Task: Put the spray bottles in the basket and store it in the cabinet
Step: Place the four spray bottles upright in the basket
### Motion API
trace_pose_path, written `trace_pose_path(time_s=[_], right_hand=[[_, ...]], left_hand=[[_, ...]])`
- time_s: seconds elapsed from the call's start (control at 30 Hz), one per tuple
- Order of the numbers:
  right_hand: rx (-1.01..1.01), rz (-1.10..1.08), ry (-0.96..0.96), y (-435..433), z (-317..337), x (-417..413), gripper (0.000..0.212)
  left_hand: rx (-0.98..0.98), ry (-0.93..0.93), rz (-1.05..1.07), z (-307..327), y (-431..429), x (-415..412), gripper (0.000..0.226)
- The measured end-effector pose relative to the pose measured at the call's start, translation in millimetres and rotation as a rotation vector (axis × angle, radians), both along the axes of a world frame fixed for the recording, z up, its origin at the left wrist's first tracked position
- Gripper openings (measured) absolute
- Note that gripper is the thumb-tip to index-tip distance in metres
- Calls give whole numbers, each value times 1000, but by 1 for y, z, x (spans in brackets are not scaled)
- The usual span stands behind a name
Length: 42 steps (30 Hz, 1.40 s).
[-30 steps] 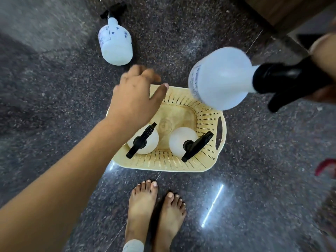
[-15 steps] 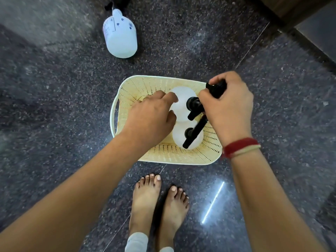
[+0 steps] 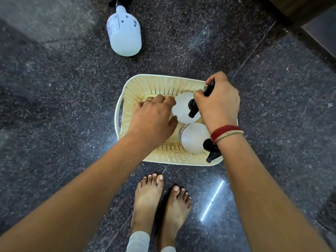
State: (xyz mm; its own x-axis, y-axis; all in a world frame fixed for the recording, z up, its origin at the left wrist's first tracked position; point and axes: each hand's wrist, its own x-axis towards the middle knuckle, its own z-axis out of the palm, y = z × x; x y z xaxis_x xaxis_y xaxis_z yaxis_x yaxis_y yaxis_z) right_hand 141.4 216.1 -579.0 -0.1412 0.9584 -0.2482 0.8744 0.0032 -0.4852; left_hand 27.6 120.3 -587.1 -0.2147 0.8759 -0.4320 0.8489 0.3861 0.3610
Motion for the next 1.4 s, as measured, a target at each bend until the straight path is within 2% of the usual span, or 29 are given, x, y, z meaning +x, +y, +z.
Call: trace_pose_path(time_s=[0.17, 0.3, 0.37, 0.43, 0.53, 0.67, 0.8, 0.87, 0.93, 0.97, 1.1, 1.2, 1.27, 1.4], right_hand=[[-66, 55, -98, -7, 8, 4, 36], [-123, 82, -57, -12, 18, 8, 60], [-125, 84, -65, -15, 26, 13, 65], [-143, 92, -96, -19, 32, 18, 67], [-193, 109, -148, -25, 34, 19, 68], [-221, 89, -99, -29, 28, 14, 72], [-215, 65, -40, -23, 19, 9, 79], [-216, 60, -27, -18, 15, 10, 82], [-231, 57, -20, -12, 12, 12, 87], [-239, 55, -24, -9, 11, 14, 89], [-204, 20, -10, 0, 17, 20, 88], [-174, -10, 55, 3, 20, 23, 87], [-169, -26, 106, 4, 19, 25, 87], [-192, -45, 156, 8, 13, 24, 83]], left_hand=[[12, -95, 103, 6, -6, -10, 48], [128, -162, 240, 15, 4, -28, 47], [206, -116, 319, 14, 14, -44, 40], [226, -50, 427, 5, 31, -65, 43], [155, -94, 695, -13, 67, -102, 70], [47, -71, 821, -45, 111, -144, 119], [-61, -299, 1145, -80, 129, -153, 135], [-22, -417, 1174, -96, 127, -146, 130], [94, -458, 1186, -107, 127, -138, 111], [142, -467, 1205, -110, 127, -136, 110], [177, -506, 1264, -107, 136, -137, 143], [227, -529, 1390, -102, 153, -145, 143], [166, -546, 1488, -101, 166, -150, 136], [130, -683, 1540, -100, 171, -155, 103]])
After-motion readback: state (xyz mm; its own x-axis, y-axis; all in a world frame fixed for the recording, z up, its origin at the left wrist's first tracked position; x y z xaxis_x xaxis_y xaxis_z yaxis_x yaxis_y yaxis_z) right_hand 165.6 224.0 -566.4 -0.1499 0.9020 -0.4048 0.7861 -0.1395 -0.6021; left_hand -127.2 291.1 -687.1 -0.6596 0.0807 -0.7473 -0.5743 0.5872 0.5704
